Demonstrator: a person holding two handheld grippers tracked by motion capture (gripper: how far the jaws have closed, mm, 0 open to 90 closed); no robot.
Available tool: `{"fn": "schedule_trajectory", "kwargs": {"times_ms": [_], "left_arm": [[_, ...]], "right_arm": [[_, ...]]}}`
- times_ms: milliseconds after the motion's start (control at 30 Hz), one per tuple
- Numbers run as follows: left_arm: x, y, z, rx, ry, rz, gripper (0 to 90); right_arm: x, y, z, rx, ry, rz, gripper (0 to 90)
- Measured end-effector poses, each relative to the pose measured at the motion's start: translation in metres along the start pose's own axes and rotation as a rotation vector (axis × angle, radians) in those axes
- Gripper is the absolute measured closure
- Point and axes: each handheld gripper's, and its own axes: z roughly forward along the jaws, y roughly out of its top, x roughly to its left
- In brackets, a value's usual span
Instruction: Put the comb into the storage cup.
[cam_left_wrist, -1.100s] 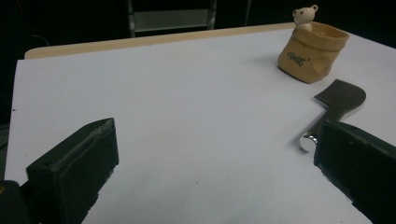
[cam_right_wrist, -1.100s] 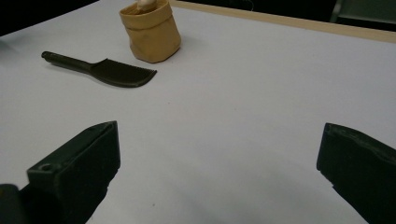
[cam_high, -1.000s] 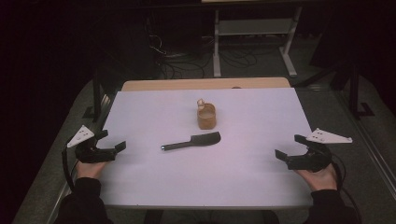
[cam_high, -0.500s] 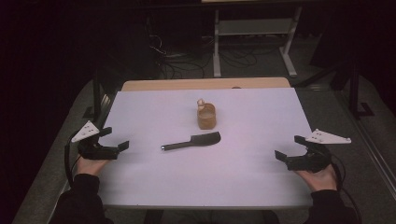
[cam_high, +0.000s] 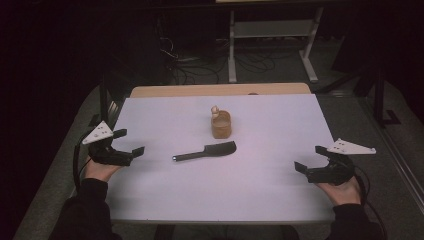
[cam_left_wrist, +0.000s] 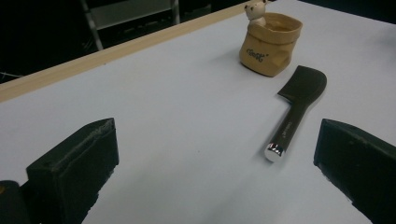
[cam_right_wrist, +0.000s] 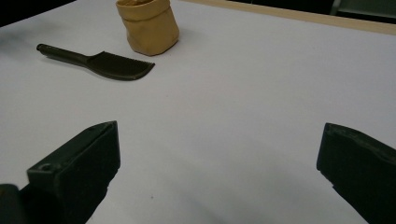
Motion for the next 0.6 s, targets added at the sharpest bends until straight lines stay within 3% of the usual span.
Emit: {"fn": "schedule_trajectory", "kwargs": {"times_ms": [600], "left_arm": [[-0.006, 0.025, 0.011, 0.040, -0.061, 0.058, 0.0]], "right_arm": [[0.001, -0.001, 0.001, 0.005, 0.002, -0.003, 0.0]]}}
